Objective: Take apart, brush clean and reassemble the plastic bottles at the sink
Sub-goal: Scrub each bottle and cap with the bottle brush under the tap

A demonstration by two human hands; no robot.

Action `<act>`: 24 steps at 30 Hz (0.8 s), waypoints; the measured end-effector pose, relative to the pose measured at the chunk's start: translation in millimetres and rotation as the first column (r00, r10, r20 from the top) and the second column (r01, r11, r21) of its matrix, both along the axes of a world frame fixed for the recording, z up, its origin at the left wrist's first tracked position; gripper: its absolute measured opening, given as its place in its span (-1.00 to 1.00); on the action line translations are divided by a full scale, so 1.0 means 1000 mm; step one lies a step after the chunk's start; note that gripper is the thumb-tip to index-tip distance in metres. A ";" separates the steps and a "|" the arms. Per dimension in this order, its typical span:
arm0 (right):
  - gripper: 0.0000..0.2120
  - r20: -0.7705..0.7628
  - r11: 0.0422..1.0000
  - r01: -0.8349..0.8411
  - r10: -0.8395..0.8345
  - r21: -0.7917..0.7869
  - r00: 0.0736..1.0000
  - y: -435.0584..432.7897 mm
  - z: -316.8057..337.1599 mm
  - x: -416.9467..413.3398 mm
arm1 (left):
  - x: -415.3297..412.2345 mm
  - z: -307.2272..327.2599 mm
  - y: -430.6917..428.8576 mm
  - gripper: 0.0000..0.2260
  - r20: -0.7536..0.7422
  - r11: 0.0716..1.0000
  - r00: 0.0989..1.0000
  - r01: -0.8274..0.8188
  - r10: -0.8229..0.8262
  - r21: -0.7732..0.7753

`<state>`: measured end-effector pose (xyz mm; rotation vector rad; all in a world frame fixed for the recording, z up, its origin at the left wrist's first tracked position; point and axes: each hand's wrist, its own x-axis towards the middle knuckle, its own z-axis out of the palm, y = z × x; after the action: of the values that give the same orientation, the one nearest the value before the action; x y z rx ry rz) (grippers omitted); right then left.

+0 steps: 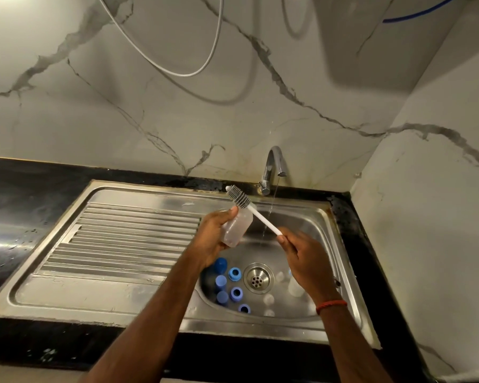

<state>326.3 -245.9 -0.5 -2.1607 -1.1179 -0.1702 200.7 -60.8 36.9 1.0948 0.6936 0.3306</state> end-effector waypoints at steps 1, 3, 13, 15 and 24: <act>-0.68 -0.011 1.000 0.007 -0.007 -0.002 1.000 -0.004 -0.004 0.002 | 0.000 -0.003 -0.002 -0.54 -0.011 0.999 1.000 0.000 0.000 0.039; -0.67 -0.049 1.000 0.023 -0.022 0.007 0.999 -0.012 -0.010 0.005 | 0.000 -0.006 -0.005 -0.42 -0.017 0.998 1.000 -0.005 0.006 0.058; -0.77 -0.056 0.994 0.021 -0.016 0.103 0.998 0.003 0.011 -0.006 | 0.009 -0.007 -0.005 -0.58 0.054 0.969 0.997 -0.063 0.052 0.240; -0.76 -0.060 0.994 0.004 0.003 0.107 0.998 0.009 0.014 -0.007 | 0.010 -0.005 -0.007 -0.58 0.061 0.967 0.997 -0.068 0.054 0.247; -0.75 -0.134 0.991 0.066 -0.050 0.114 0.990 -0.018 -0.009 -0.004 | -0.002 0.000 0.005 -0.37 0.204 0.987 0.966 -0.161 0.161 -0.016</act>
<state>321.9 -264.1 -9.7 -2.0689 -0.9477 -0.1159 199.0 -55.4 37.4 0.9907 0.5988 0.5754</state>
